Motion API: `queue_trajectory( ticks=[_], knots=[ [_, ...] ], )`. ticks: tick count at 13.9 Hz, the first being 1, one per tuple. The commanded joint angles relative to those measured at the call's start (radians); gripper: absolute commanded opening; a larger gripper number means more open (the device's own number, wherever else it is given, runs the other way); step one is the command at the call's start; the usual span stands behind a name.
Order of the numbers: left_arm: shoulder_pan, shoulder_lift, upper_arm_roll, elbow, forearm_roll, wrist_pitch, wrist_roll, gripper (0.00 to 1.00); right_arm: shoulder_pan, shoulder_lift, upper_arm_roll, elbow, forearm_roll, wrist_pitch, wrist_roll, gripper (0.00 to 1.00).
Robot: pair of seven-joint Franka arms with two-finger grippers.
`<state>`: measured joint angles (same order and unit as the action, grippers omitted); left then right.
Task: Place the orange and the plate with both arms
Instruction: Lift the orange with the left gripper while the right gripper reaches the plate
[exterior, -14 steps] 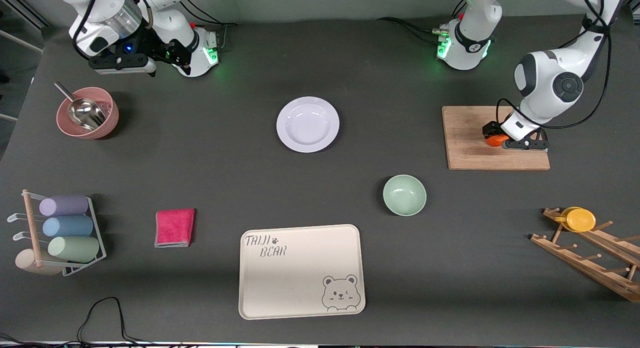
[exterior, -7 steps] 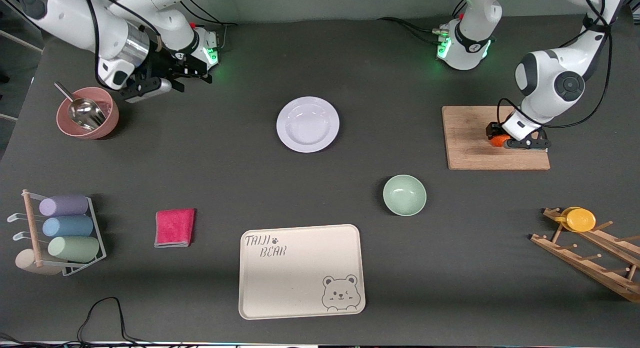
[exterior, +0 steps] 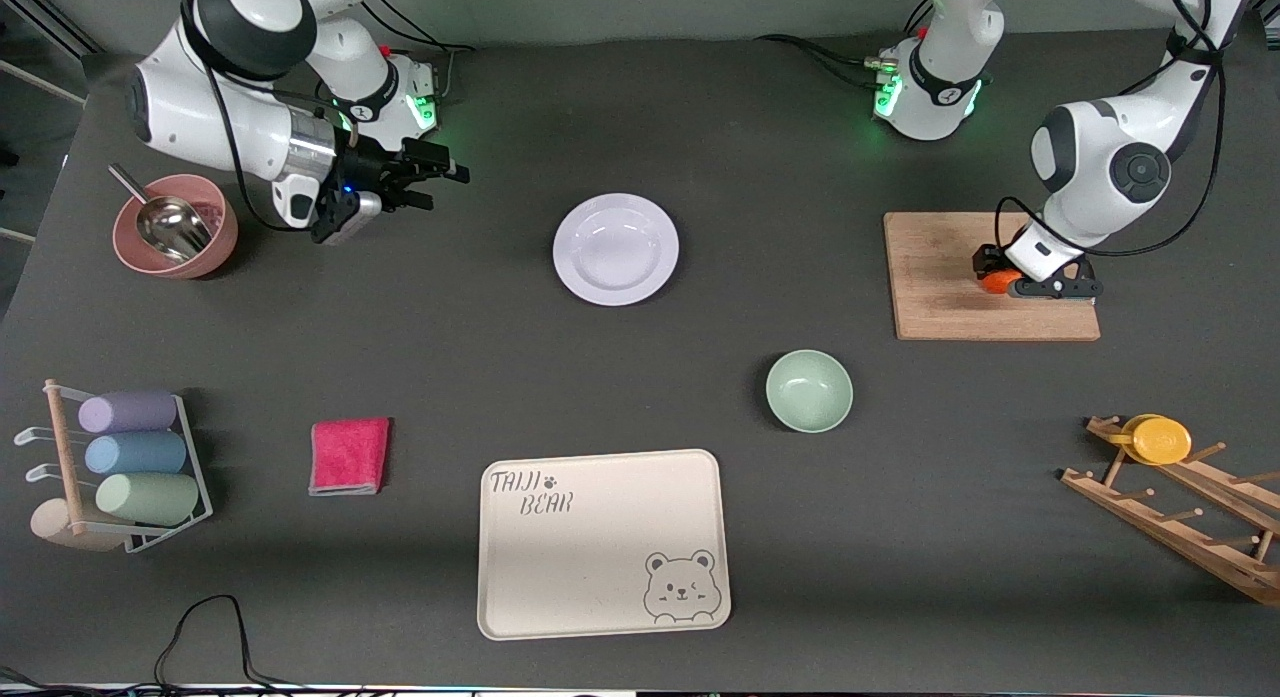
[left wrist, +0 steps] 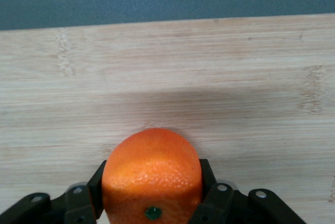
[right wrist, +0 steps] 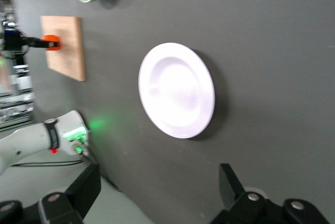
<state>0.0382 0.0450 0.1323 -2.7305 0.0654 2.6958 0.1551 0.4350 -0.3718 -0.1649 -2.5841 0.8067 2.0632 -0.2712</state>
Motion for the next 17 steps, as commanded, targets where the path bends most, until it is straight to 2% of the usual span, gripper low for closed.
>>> queue_trajectory(
  ticks=[1,4,7,9,11,13,15,17],
  knots=[
    [0.014,-0.103,0.004,0.024,0.008,-0.138,0.015,0.00,0.005,0.080,-0.034,-0.036,0.151,0.032,-0.217,1.00],
    [0.005,-0.152,-0.002,0.113,-0.007,-0.305,0.000,0.00,0.005,0.206,-0.093,-0.068,0.326,0.029,-0.510,1.00],
    [-0.006,-0.209,-0.029,0.201,-0.076,-0.474,0.000,0.00,0.005,0.332,-0.110,-0.070,0.484,0.020,-0.715,1.00],
    [-0.004,-0.246,-0.094,0.312,-0.133,-0.658,-0.032,0.00,0.007,0.410,-0.110,-0.070,0.592,0.012,-0.846,1.00],
    [-0.004,-0.252,-0.164,0.455,-0.134,-0.843,-0.161,0.00,0.008,0.482,-0.111,-0.070,0.688,-0.027,-0.948,1.00],
    [-0.006,-0.252,-0.213,0.575,-0.141,-0.988,-0.247,0.00,0.008,0.543,-0.111,-0.071,0.744,-0.052,-1.031,1.00],
    [-0.006,-0.251,-0.325,0.652,-0.163,-1.074,-0.388,0.00,0.008,0.576,-0.111,-0.071,0.772,-0.055,-1.048,1.00],
    [-0.006,-0.247,-0.440,0.701,-0.238,-1.093,-0.553,0.00,0.007,0.602,-0.113,-0.071,0.773,-0.057,-1.044,1.00]
  ],
)
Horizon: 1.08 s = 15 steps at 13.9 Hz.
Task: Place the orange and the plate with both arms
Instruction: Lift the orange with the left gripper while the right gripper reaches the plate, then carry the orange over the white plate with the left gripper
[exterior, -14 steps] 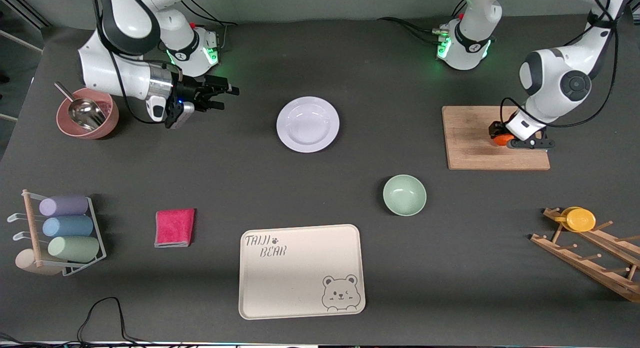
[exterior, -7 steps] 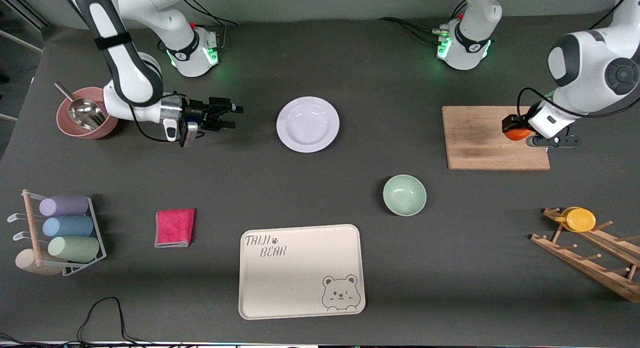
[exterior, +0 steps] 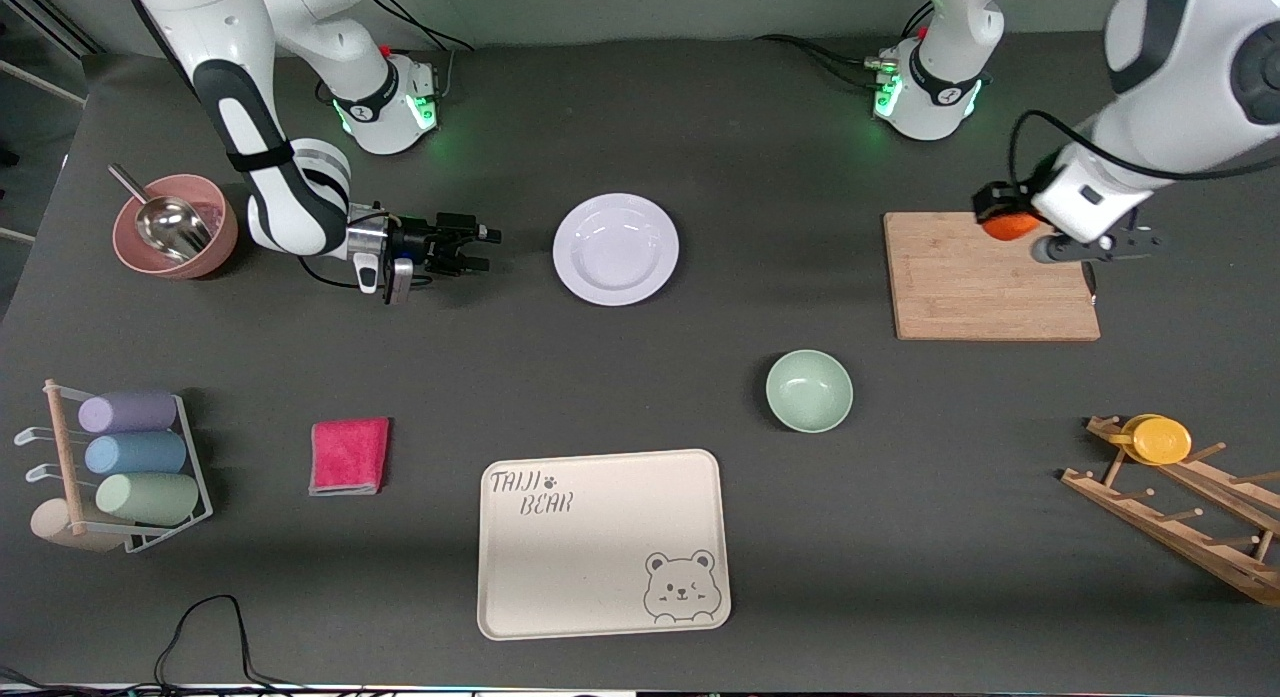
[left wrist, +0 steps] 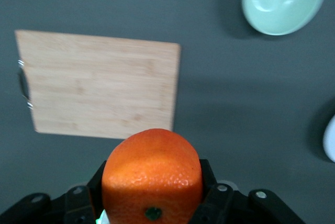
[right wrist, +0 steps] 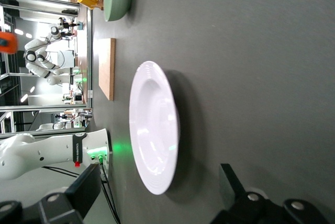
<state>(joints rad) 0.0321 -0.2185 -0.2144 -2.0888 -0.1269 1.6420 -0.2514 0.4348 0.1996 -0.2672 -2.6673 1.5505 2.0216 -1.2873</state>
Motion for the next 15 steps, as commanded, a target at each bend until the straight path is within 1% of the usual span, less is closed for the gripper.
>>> queue_trajectory(
  ticks=[1,3,5,7,9,11,12,13,15],
  knots=[
    [0.000,0.018,-0.156,0.073,-0.062,-0.037,-0.237,0.00,0.007,0.053,-0.010,0.012,0.034,-0.026,-0.026,1.00],
    [-0.001,0.022,-0.285,0.095,-0.112,-0.027,-0.398,0.00,0.007,0.099,-0.020,0.014,0.054,-0.069,-0.027,1.00],
    [-0.001,0.028,-0.422,0.108,-0.161,0.013,-0.544,0.00,0.007,0.109,-0.021,0.014,0.056,-0.084,-0.026,1.00],
    [-0.011,0.053,-0.543,0.112,-0.187,0.099,-0.690,0.00,0.007,0.110,-0.021,0.015,0.056,-0.084,-0.027,1.00],
    [-0.011,0.099,-0.673,0.122,-0.185,0.217,-0.834,0.00,0.007,0.112,-0.021,0.015,0.056,-0.084,-0.026,1.00],
    [-0.020,0.190,-0.784,0.150,-0.149,0.316,-0.951,0.00,0.007,0.118,-0.021,0.015,0.056,-0.084,-0.027,0.89],
    [-0.038,0.235,-0.809,0.151,-0.099,0.362,-1.000,0.00,0.007,0.119,-0.021,0.015,0.056,-0.084,-0.027,0.81],
    [-0.082,0.284,-0.810,0.150,-0.052,0.404,-1.044,0.00,0.007,0.119,-0.021,0.015,0.056,-0.084,-0.027,0.68],
    [-0.154,0.417,-0.807,0.151,0.072,0.484,-1.120,0.00,0.007,0.119,-0.021,0.015,0.056,-0.084,-0.030,0.51]
  ],
)
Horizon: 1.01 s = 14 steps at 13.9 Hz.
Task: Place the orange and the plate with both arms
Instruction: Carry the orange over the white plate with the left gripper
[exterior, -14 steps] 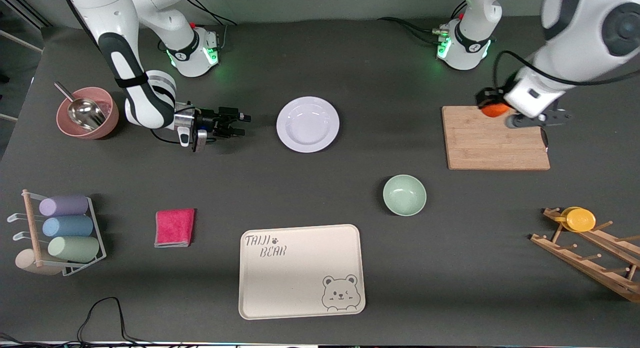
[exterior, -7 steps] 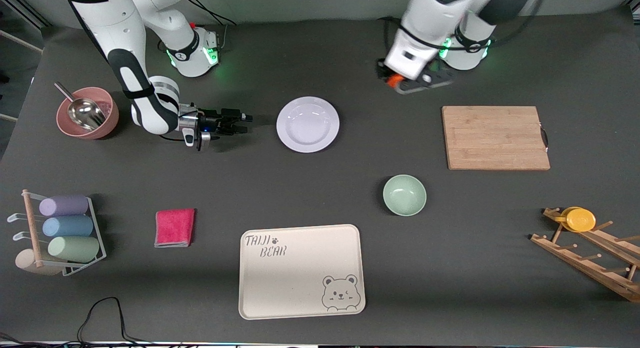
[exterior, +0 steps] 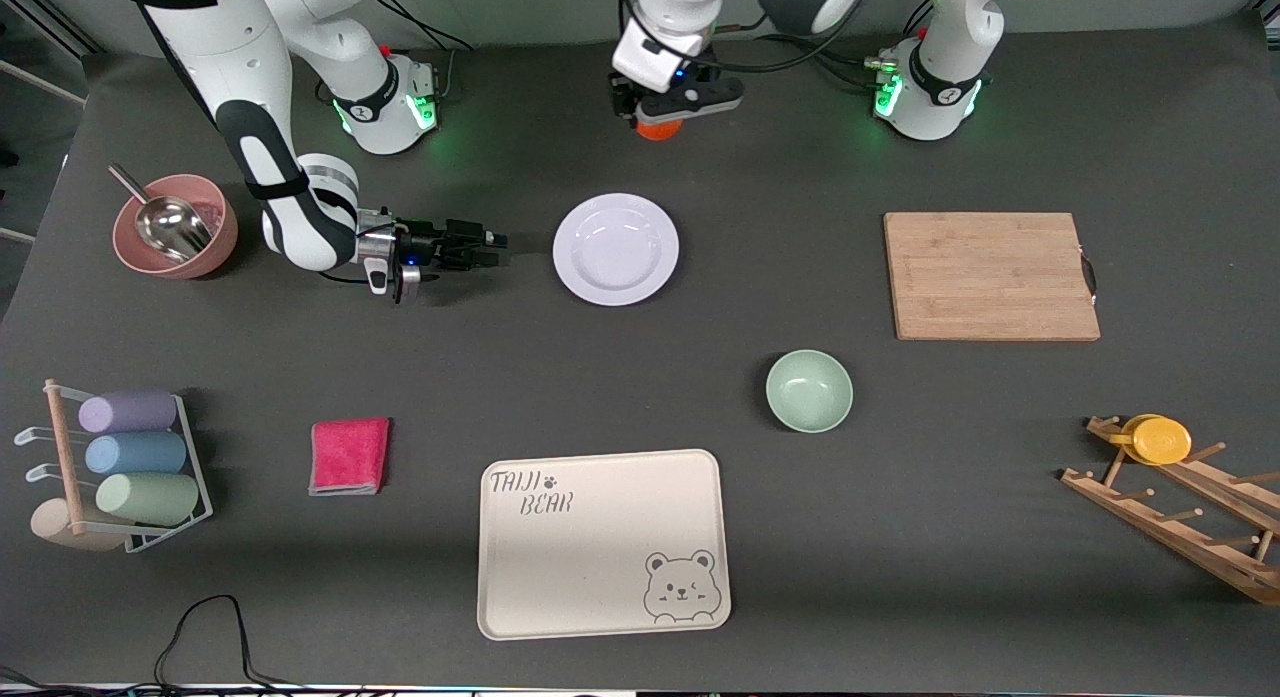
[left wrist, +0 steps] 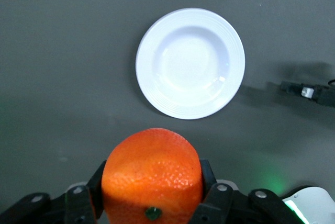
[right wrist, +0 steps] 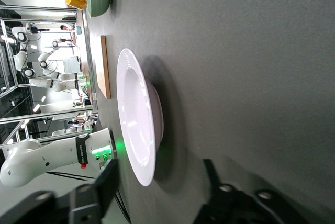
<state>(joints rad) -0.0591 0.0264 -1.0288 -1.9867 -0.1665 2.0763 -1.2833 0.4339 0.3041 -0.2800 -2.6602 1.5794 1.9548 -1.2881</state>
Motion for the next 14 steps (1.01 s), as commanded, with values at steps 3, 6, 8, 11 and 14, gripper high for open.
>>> queue_trajectory(
  ticks=[3,6,8,11,14],
  knots=[
    [-0.207,0.413,0.065,0.109,0.400,0.081,-0.272,0.00,0.008,0.015,-0.008,0.008,0.027,-0.017,-0.030,0.43],
    [-0.411,0.593,0.250,0.274,0.530,0.064,-0.350,0.00,0.006,0.017,-0.008,0.008,0.027,-0.017,-0.031,0.40],
    [-0.510,0.642,0.352,0.342,0.533,0.068,-0.347,0.00,0.006,0.030,-0.010,0.011,0.027,-0.017,-0.037,0.40],
    [-0.574,0.704,0.430,0.420,0.536,0.068,-0.341,0.00,0.002,0.052,-0.011,0.016,0.027,-0.019,-0.071,0.40],
    [-0.596,0.748,0.455,0.430,0.562,0.080,-0.341,0.00,0.002,0.064,-0.011,0.017,0.028,-0.020,-0.086,0.40]
  ],
)
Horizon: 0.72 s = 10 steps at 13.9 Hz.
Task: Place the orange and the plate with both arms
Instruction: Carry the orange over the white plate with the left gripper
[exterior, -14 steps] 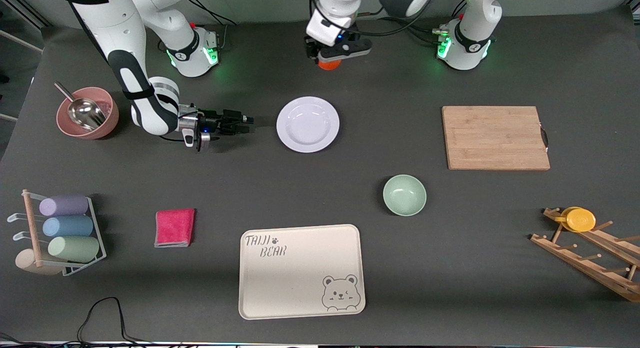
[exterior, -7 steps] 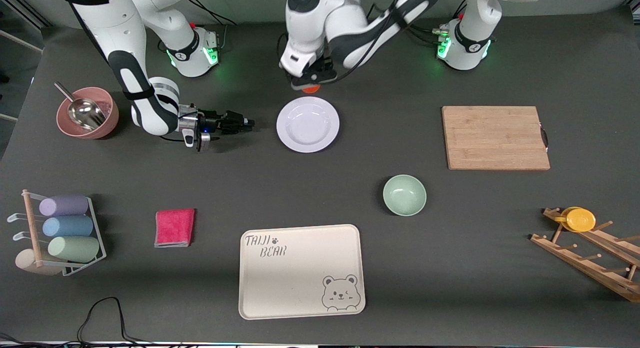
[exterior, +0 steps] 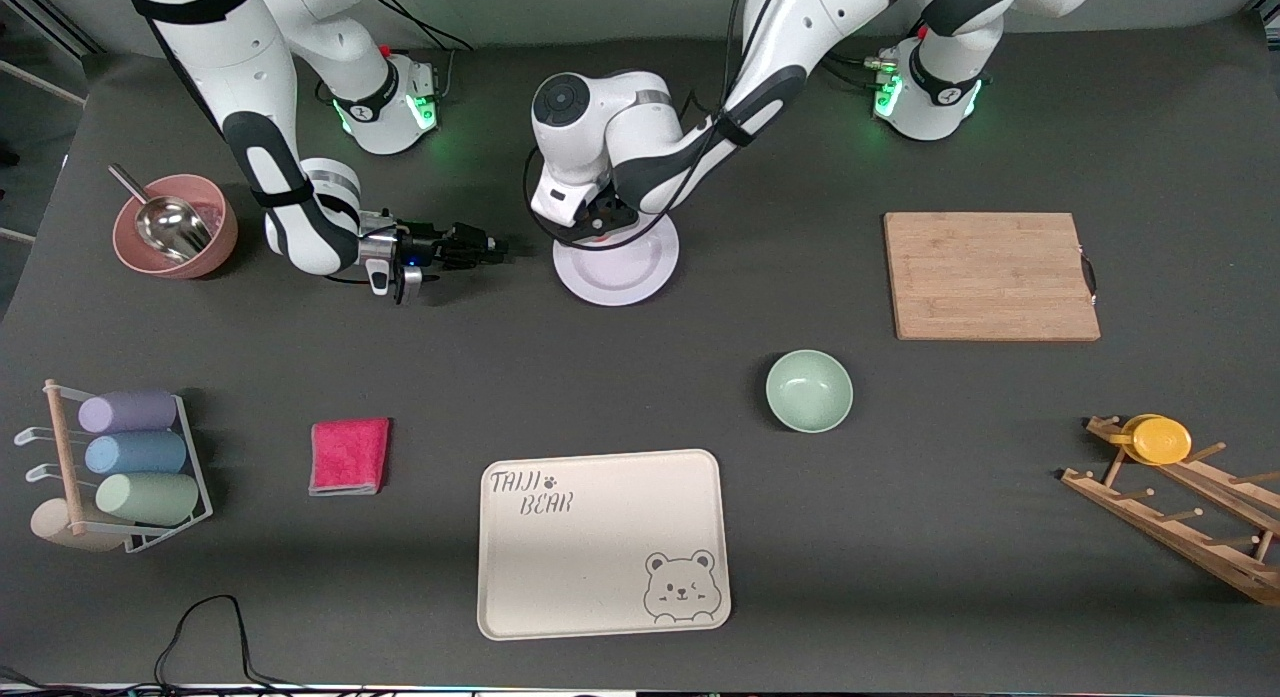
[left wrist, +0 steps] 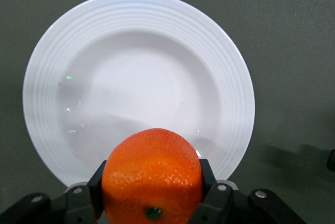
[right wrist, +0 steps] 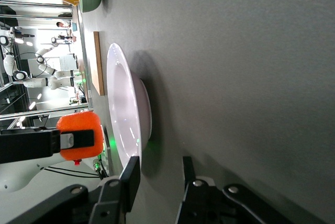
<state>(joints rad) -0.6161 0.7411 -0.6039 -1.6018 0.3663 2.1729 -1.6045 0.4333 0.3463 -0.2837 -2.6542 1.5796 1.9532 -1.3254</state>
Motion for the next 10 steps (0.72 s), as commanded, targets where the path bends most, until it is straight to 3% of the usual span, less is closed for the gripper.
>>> queue_trajectory(
  ticks=[1,5,8,9,10],
  knots=[
    [-0.039,0.040,0.036,0.045,0.034,-0.015,-0.014,0.00,0.002,0.028,-0.008,0.011,0.028,-0.019,-0.052,0.39],
    [-0.037,0.047,0.064,0.043,0.046,-0.015,0.015,0.00,0.001,0.031,-0.014,0.013,0.028,-0.019,-0.055,0.40],
    [-0.034,0.057,0.065,0.043,0.046,-0.010,0.018,0.14,0.001,0.031,-0.014,0.013,0.028,-0.019,-0.055,0.40],
    [-0.034,0.058,0.065,0.043,0.046,-0.010,0.018,0.27,0.001,0.031,-0.014,0.013,0.028,-0.019,-0.055,0.40],
    [-0.034,0.064,0.065,0.043,0.046,-0.010,0.018,0.50,0.001,0.031,-0.014,0.013,0.028,-0.019,-0.055,0.40]
  ],
)
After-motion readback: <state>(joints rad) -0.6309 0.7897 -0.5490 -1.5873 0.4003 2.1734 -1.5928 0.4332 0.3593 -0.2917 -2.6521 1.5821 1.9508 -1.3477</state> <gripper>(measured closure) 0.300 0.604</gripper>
